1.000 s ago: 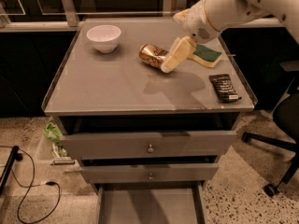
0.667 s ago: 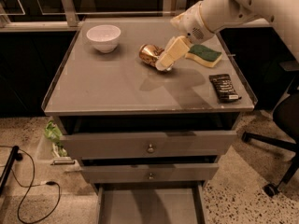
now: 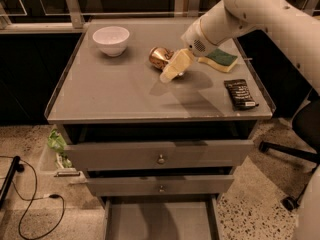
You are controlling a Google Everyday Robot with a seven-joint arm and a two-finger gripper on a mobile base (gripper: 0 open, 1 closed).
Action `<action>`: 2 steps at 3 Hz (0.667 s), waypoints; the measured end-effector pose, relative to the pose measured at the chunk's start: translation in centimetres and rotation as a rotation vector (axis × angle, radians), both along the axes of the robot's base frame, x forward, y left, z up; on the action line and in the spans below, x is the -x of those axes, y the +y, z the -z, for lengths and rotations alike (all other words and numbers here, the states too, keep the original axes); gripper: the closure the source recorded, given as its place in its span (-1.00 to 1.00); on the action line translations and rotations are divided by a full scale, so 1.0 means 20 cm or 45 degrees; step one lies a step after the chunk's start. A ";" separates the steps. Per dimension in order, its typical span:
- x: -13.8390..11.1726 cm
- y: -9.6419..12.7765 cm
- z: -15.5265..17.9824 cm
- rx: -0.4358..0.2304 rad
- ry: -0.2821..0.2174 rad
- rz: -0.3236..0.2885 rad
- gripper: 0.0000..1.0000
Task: Place orange can into bottom drawer
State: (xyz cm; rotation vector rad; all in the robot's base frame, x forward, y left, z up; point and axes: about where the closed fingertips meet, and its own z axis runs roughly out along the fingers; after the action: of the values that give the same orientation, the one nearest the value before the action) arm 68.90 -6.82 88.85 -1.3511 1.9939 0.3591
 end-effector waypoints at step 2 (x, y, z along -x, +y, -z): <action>-0.06 0.05 0.17 0.058 0.086 0.063 -1.00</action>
Offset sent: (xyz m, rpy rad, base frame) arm 0.0167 0.0087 -0.0477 -0.0643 0.0967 -0.0812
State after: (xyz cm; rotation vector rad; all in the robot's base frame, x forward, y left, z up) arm 70.01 -5.91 85.41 -1.3311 2.0988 0.3430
